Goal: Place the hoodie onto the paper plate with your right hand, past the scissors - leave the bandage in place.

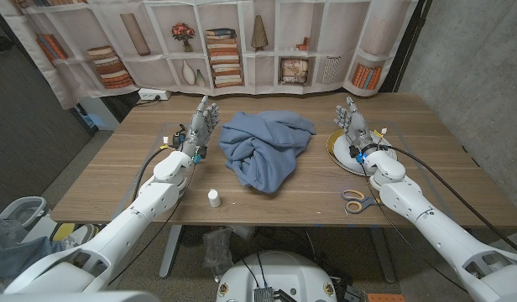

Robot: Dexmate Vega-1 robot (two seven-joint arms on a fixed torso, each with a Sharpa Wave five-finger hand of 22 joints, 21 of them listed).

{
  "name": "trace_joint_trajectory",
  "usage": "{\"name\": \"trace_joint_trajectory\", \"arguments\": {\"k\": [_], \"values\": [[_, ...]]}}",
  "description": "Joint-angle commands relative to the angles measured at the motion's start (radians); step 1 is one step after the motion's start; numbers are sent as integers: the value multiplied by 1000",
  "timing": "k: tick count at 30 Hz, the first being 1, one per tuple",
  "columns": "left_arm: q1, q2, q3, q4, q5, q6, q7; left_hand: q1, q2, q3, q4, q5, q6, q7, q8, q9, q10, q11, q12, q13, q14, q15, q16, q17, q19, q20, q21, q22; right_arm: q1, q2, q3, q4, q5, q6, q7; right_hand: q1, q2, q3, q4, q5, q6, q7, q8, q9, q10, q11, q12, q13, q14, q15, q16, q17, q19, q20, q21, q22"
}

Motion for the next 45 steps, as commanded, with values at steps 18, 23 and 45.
{"name": "trace_joint_trajectory", "arguments": {"k": [18, 23, 45], "values": [[10, 32, 6, -74, 3, 69, 20, 18, 7, 5, -6, 15, 6, -2, 9, 5, 9, -2, 9, 3, 3, -3, 6, 1, 0, -58, -1, 2, -13, -5, 7, -21, 11, 54, 53, 28, 13, 10, -10, 9, 17, -1, 6, 2, 25, 9, 13, 6, 15, 1, 8, 4, 20, -14, -6, 4], [26, 48, 0, -114, 4, 85, 39, 22, 10, 5, -8, 17, 9, -1, 10, 5, 12, -3, 10, 3, 8, 0, 7, 1, 3, -57, -3, 2, -13, -7, 0, -35, 0, 72, 67, 34, 18, 12, -13, 10, 19, -2, 7, 2, 28, 6, 13, 6, 18, 1, 8, 4, 22, -13, -9, 4], [60, 96, -24, -195, 29, 84, 77, 35, 19, 5, -13, 22, 17, 1, 11, 5, 19, 0, 11, 3, 14, 2, 7, 1, 15, -59, -6, 2, -27, -36, -6, -82, -31, 114, 96, 56, 33, 20, -25, 9, 27, -4, 7, 2, 37, 7, 15, 6, 27, 1, 8, 4, 34, -13, -21, 5]]}}
